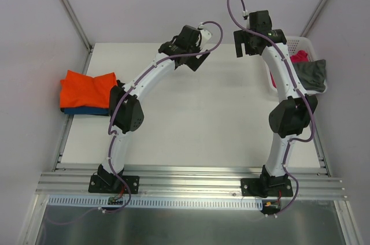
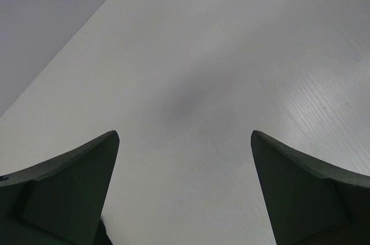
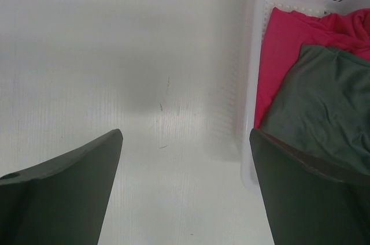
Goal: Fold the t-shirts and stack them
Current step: Grab the tshirt from the pile
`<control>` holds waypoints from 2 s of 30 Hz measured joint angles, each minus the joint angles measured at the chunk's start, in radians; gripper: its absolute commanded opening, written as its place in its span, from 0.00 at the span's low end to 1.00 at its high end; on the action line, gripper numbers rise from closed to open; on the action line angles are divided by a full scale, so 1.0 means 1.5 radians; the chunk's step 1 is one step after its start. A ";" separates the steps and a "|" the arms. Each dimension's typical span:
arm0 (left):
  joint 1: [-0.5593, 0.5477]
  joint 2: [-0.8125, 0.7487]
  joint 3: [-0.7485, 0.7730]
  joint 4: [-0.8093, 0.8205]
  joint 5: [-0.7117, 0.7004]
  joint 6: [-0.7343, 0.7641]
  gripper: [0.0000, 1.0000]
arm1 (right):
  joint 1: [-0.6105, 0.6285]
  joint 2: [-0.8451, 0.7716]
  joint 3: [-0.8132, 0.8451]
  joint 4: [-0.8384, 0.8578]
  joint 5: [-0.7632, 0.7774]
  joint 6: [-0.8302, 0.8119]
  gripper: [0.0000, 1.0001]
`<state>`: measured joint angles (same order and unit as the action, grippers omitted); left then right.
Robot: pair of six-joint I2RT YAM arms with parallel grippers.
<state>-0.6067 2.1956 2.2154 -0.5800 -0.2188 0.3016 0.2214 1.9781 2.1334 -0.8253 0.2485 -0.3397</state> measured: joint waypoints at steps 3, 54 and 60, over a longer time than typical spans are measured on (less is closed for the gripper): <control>0.000 0.003 0.000 0.000 0.000 0.000 0.99 | 0.000 0.000 0.000 0.001 -0.004 -0.015 0.97; 0.000 0.007 -0.018 -0.001 -0.002 0.003 0.99 | -0.333 0.257 -0.018 0.111 -0.099 -0.127 0.01; 0.000 0.007 -0.020 -0.001 -0.003 0.004 0.99 | -0.334 0.253 -0.025 0.114 -0.101 -0.115 0.01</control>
<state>-0.6071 2.2063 2.1853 -0.5808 -0.2230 0.3069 -0.2794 2.3569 2.0956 -0.6540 0.0975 -0.5117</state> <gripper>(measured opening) 0.992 0.036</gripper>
